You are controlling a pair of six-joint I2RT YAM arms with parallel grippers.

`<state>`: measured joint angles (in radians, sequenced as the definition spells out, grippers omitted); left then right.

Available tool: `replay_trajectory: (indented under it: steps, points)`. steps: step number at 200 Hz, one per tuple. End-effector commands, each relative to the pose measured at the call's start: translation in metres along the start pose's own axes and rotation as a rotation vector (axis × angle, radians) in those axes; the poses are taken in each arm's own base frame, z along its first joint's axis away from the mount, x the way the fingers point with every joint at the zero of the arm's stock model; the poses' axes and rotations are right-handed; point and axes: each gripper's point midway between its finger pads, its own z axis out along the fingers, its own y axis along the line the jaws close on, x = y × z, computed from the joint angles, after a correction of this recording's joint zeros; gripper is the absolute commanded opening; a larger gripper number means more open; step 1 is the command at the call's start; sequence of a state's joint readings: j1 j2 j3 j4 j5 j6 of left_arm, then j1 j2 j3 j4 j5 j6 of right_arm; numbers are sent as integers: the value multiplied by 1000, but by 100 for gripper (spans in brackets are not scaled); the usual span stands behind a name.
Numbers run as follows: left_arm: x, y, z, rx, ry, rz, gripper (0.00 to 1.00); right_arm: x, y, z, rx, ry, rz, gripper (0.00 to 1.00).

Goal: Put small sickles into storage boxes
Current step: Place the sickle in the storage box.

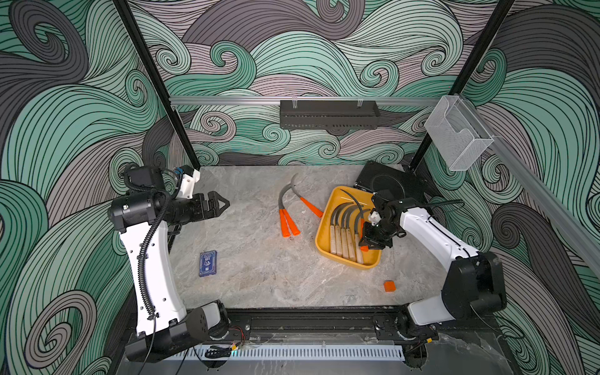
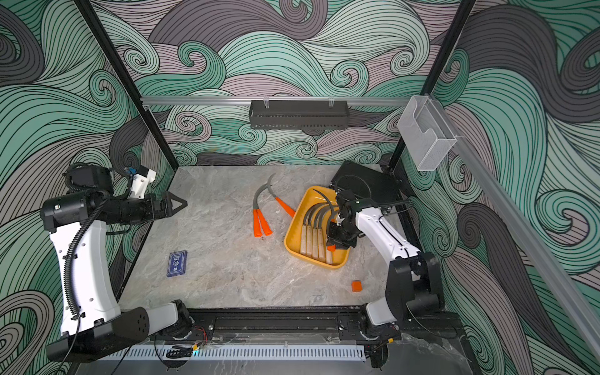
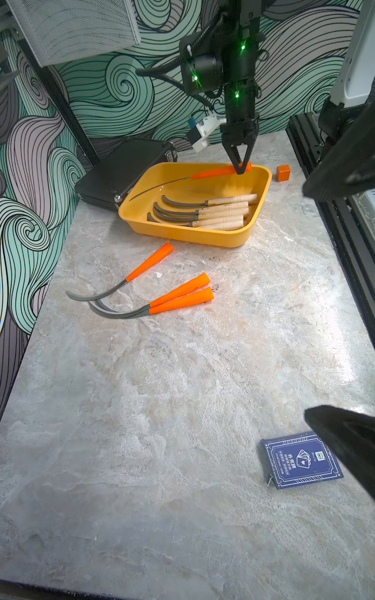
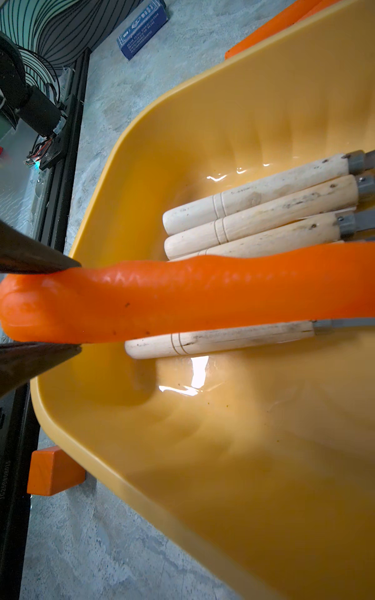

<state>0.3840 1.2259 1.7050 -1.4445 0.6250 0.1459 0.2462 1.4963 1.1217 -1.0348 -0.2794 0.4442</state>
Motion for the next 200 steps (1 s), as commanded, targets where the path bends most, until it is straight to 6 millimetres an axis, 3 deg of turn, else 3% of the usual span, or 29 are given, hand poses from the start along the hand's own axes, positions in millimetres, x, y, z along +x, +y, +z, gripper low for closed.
replay_trajectory:
  steps: [1, 133, 200]
  points:
    - [2, -2, -5, -3, -9, -1, 99, -9, -1, -2, 21, -8, -12, 0]
    - [2, 2, -2, -13, 2, -3, 99, -15, -6, 23, 77, 61, -24, 0]
    - [4, 3, -1, -15, 5, 1, 99, -13, -12, 32, 144, 82, -45, 6]
